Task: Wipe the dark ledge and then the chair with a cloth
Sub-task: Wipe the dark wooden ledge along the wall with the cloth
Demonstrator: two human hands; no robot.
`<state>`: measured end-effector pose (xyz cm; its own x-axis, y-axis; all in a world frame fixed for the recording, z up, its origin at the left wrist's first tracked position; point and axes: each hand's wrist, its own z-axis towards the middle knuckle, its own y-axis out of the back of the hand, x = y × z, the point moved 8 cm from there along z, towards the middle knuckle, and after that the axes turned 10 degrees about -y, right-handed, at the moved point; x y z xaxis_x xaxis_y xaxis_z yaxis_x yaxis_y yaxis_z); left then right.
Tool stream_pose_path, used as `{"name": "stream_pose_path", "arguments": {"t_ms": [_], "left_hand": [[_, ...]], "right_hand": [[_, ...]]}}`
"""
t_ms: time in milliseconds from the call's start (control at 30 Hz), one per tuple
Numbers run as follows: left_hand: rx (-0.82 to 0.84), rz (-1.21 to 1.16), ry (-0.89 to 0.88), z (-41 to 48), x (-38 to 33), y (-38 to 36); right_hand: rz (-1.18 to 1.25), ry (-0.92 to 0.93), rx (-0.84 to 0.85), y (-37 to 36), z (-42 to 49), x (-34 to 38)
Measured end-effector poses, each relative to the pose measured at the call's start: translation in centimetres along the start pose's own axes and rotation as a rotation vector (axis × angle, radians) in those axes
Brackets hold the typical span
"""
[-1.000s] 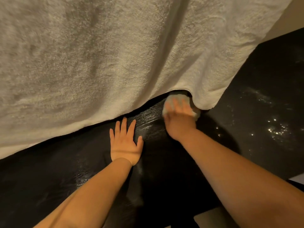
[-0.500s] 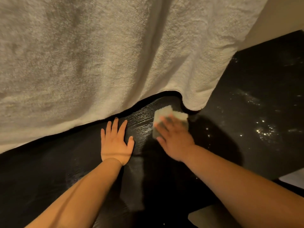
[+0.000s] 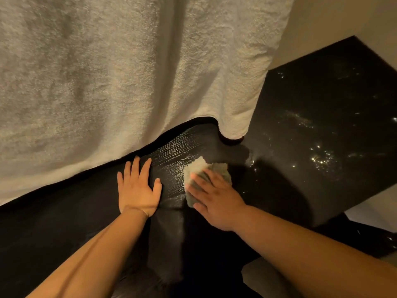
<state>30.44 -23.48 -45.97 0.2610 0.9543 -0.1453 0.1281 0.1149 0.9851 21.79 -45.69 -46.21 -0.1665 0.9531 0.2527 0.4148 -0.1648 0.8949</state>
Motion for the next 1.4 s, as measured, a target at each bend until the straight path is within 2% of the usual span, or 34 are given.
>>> {"name": "stream_pose_path", "arguments": {"t_ms": [67,100,200,300,333,433,533,567,700,800,867,967,1033,1133,1200,1267,1333,1400], "left_hand": [[-0.003,0.005,0.001,-0.1,-0.1,0.1],[-0.008,0.003,0.001,-0.1,-0.1,0.2],[-0.023,-0.017,-0.007,-0.2,-0.2,0.3],[-0.034,-0.032,-0.006,-0.2,-0.2,0.3],[-0.034,-0.031,-0.007,-0.2,-0.2,0.2],[-0.014,-0.026,-0.015,-0.2,-0.1,-0.1],[0.02,-0.019,-0.027,-0.3,-0.2,-0.4],[0.027,-0.009,-0.032,-0.4,-0.2,-0.4],[0.047,-0.005,-0.078,-1.4,-1.7,-0.2],[0.088,-0.013,-0.166,-4.2,-4.4,-1.1],[0.108,0.002,-0.226,-6.2,-5.6,-1.6],[0.113,-0.026,-0.248,-7.4,-5.9,-1.8],[0.143,-0.036,-0.317,-8.2,-6.4,-2.1],[0.151,0.005,-0.468,-9.4,-7.4,-2.5],[0.134,-0.015,-0.463,-9.2,-7.4,-2.3],[0.141,-0.01,-0.45,-9.1,-7.4,-2.5],[0.141,-0.008,-0.453,-9.3,-7.3,-2.5],[0.123,-0.01,-0.454,-9.4,-7.2,-2.4]], "right_hand": [[0.005,0.053,0.003,0.0,-0.4,-0.2],[-0.001,0.023,-0.021,0.5,0.0,-1.3],[0.005,-0.243,-0.115,2.3,0.8,-5.9],[0.05,-0.376,-0.184,1.7,0.4,-4.6],[0.054,-0.36,-0.183,0.9,0.0,-2.7],[0.021,-0.155,-0.137,-2.4,-1.6,3.6],[-0.022,-0.046,-0.138,-3.9,-3.3,4.2],[-0.019,-0.077,-0.169,-3.5,-3.6,3.0],[0.073,-0.389,-0.24,-1.5,-5.1,-4.4],[0.119,-0.502,-0.205,-1.6,-5.3,-4.6],[0.153,-0.462,-0.196,-2.5,-5.9,-0.9],[0.132,-0.222,-0.276,-4.4,-9.0,5.0],[0.155,-0.177,-0.291,-4.9,-10.3,4.1],[0.075,-0.367,-0.263,-3.9,-10.0,-2.0],[0.099,-0.548,-0.198,-3.3,-9.9,-6.0],[0.174,-0.629,-0.163,-3.3,-9.8,-6.6],[0.201,-0.592,-0.209,-3.4,-10.0,-3.7],[0.153,-0.425,-0.343,-3.8,-11.3,1.3]]}}
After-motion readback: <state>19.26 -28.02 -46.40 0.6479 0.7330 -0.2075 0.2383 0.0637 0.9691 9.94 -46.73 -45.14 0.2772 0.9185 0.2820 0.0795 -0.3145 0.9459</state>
